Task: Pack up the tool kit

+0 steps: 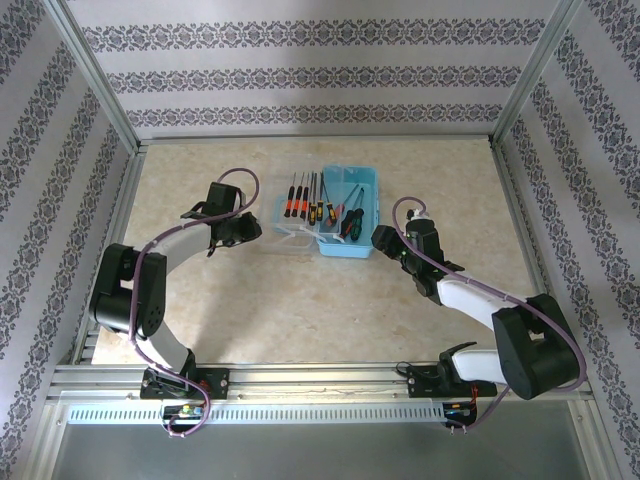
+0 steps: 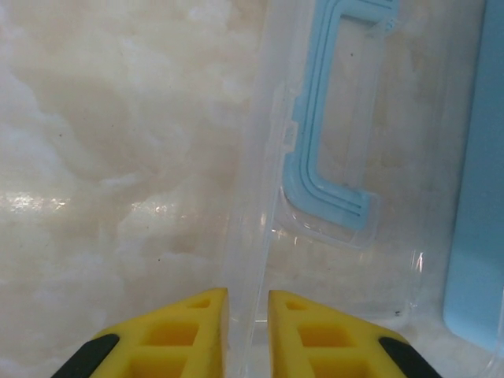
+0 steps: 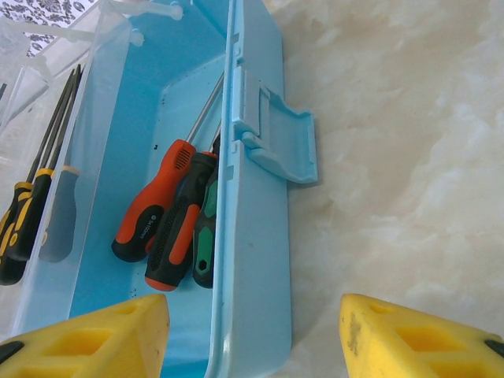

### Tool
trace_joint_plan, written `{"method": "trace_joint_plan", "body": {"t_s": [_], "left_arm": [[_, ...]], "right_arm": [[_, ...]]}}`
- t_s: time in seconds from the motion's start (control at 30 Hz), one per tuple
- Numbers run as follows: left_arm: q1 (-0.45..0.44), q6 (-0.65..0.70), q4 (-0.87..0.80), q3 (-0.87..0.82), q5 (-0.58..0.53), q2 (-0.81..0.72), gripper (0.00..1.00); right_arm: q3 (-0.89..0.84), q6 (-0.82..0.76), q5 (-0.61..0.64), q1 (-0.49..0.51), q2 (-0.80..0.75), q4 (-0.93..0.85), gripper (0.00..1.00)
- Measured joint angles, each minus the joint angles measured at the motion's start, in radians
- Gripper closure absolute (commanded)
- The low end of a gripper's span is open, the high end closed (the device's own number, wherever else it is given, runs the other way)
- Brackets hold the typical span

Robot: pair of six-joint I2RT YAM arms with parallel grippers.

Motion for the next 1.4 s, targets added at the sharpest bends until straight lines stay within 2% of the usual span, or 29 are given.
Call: {"method": "trace_joint_plan", "body": {"t_s": [0.33, 0.53, 0.8, 1.1, 1.4], "left_arm": [[0.001, 0.029, 0.029, -0.01, 0.013, 0.015, 0.94], [0.001, 0.055, 0.029, -0.011, 0.01, 0.011, 1.0], [0.001, 0.069, 0.018, -0.009, -0.004, 0.006, 1.0], [0.001, 0.095, -0.101, 0.037, -0.061, -0.02, 1.0], [0.001, 0.117, -0.204, 0.064, -0.107, -0.09, 1.0]], "right_arm": [[0.0, 0.002, -0.006, 0.0, 0.026, 0.004, 0.4], [0.002, 0.003, -0.006, -0.002, 0.037, 0.003, 0.35], [0.004, 0.014, -0.008, -0.028, 0.042, -0.003, 0.33], [0.008, 0.037, -0.011, -0.052, 0.045, -0.029, 0.33], [0.06, 0.056, -0.058, -0.054, 0.148, -0.045, 0.34]]}}
